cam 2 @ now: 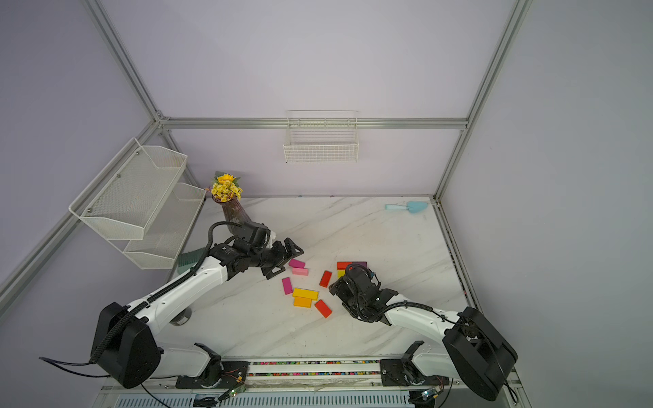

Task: Assemble the letter c with building blocks
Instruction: Assemble the building block at the center of the board.

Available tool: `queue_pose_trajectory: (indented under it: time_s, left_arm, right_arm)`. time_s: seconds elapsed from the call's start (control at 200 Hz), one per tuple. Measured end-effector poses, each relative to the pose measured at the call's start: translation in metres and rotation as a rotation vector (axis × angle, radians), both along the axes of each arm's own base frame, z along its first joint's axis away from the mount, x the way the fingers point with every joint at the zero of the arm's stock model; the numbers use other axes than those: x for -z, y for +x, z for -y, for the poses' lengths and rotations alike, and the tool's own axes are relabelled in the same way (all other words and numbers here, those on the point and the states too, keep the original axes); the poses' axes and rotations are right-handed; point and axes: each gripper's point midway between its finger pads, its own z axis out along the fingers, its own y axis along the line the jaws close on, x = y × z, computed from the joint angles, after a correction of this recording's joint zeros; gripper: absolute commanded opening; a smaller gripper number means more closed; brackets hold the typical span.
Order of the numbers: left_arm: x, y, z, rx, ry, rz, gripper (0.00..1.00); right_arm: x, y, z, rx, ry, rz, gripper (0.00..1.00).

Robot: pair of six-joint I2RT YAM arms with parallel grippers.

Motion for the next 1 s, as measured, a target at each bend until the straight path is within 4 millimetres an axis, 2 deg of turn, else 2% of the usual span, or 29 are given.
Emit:
queue_pose_trajectory:
  time_s: [0.53,1.0]
  left_arm:
    - [0.000,0.000,0.000,0.001,-0.001,0.000,1.00]
    - [0.005,0.001,0.001,0.000,0.005,-0.011,1.00]
  right_arm:
    - [0.008,0.014,-0.001,0.046,0.071,-0.009,0.87]
    - [0.007,0.030,-0.003,0.058,0.124,0.006,0.87]
